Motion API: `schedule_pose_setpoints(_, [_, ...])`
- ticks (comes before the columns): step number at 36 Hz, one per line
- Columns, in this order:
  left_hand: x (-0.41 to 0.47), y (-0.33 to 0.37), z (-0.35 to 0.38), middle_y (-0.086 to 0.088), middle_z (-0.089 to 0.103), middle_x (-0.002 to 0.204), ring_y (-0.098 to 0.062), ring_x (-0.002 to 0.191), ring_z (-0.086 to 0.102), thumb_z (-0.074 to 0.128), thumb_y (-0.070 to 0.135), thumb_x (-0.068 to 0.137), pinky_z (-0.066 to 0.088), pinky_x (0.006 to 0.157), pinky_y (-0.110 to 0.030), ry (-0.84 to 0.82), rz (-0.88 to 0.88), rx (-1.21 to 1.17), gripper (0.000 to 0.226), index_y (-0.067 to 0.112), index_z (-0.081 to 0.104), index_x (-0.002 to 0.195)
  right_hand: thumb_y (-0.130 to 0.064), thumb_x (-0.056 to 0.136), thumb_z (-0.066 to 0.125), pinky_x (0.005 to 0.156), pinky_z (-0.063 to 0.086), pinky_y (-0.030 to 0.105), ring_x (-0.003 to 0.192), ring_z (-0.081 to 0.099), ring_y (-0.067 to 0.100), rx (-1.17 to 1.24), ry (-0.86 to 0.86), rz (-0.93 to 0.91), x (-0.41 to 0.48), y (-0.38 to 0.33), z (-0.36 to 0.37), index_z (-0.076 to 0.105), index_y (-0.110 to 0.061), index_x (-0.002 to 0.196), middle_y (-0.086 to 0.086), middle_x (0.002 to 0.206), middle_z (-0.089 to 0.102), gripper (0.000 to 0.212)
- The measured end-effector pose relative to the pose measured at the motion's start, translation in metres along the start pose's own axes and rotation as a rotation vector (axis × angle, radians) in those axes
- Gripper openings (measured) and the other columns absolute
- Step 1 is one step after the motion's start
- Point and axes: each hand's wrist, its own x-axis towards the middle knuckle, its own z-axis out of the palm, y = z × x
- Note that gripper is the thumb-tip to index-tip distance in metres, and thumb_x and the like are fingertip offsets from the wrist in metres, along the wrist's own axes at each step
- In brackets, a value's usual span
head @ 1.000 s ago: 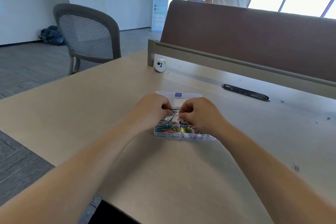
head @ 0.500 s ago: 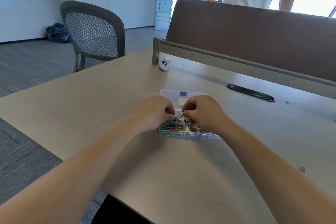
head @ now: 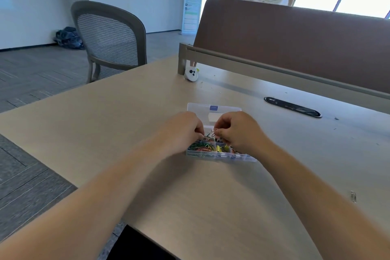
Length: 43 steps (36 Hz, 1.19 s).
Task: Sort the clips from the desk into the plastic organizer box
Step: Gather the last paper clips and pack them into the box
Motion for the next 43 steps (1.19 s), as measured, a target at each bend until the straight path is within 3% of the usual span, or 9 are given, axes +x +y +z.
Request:
schedule_pose_setpoints(9, [0.000, 0.000, 0.000, 0.005, 0.054, 0.091, -0.014, 0.086, 0.052, 0.059, 0.028, 0.091, 0.045, 0.074, -0.033, -0.020, 0.040, 0.070, 0.019, 0.022, 0.075, 0.100, -0.013, 0.090, 0.063, 0.053, 0.036, 0.014, 0.065, 0.056, 0.004, 0.018, 0.000, -0.006, -0.001, -0.004, -0.002, 0.066, -0.019, 0.084, -0.005, 0.077, 0.064, 0.009])
schedule_pose_setpoints(23, [-0.004, 0.003, -0.008, 0.010, 0.054, 0.092, -0.010, 0.086, 0.048, 0.059, 0.028, 0.092, 0.035, 0.072, -0.025, 0.058, 0.079, 0.064, 0.020, 0.025, 0.073, 0.106, -0.012, 0.089, 0.064, 0.052, 0.034, 0.015, 0.062, 0.054, 0.002, 0.005, 0.016, 0.000, -0.003, -0.007, -0.004, 0.064, -0.021, 0.081, -0.008, 0.074, 0.063, 0.012])
schedule_pose_setpoints(28, [-0.003, 0.004, -0.006, 0.012, 0.054, 0.088, -0.010, 0.085, 0.051, 0.058, 0.023, 0.092, 0.033, 0.069, -0.023, 0.042, 0.072, 0.059, 0.018, 0.023, 0.075, 0.098, -0.013, 0.090, 0.063, 0.056, 0.042, 0.018, 0.070, 0.062, 0.010, 0.012, 0.026, 0.016, -0.003, -0.004, -0.004, 0.066, -0.019, 0.083, -0.005, 0.077, 0.066, 0.009])
schedule_pose_setpoints(31, [-0.003, 0.003, -0.005, 0.012, 0.053, 0.086, -0.010, 0.085, 0.052, 0.058, 0.023, 0.091, 0.034, 0.070, -0.023, 0.027, 0.062, 0.052, 0.018, 0.022, 0.075, 0.097, -0.013, 0.090, 0.063, 0.055, 0.040, 0.017, 0.065, 0.057, 0.004, -0.001, 0.030, 0.015, -0.002, -0.002, -0.004, 0.067, -0.018, 0.084, -0.008, 0.074, 0.063, 0.008])
schedule_pose_setpoints(35, [-0.003, 0.002, -0.007, 0.010, 0.061, 0.091, -0.010, 0.085, 0.052, 0.058, 0.024, 0.091, 0.035, 0.071, -0.024, 0.046, 0.039, 0.005, 0.017, 0.023, 0.075, 0.096, -0.014, 0.089, 0.063, 0.055, 0.041, 0.019, 0.068, 0.061, 0.010, 0.013, 0.028, 0.017, 0.000, -0.001, -0.003, 0.066, -0.020, 0.081, -0.005, 0.076, 0.066, 0.011])
schedule_pose_setpoints(39, [-0.004, -0.002, -0.015, 0.010, 0.063, 0.091, -0.009, 0.084, 0.053, 0.060, 0.022, 0.091, 0.042, 0.074, -0.026, 0.127, -0.029, -0.077, 0.014, 0.021, 0.073, 0.095, -0.012, 0.089, 0.064, 0.055, 0.042, 0.020, 0.060, 0.059, 0.008, 0.033, 0.023, 0.000, 0.004, -0.003, 0.000, 0.066, -0.019, 0.079, -0.004, 0.072, 0.066, 0.012])
schedule_pose_setpoints(43, [-0.002, -0.008, -0.018, 0.006, 0.065, 0.093, -0.009, 0.081, 0.052, 0.059, 0.022, 0.092, 0.038, 0.072, -0.023, 0.132, -0.044, -0.088, 0.014, 0.021, 0.073, 0.094, -0.015, 0.089, 0.066, 0.060, 0.051, 0.027, 0.054, 0.060, 0.009, 0.041, 0.014, -0.013, 0.014, -0.009, 0.006, 0.068, -0.018, 0.083, -0.008, 0.068, 0.064, 0.008])
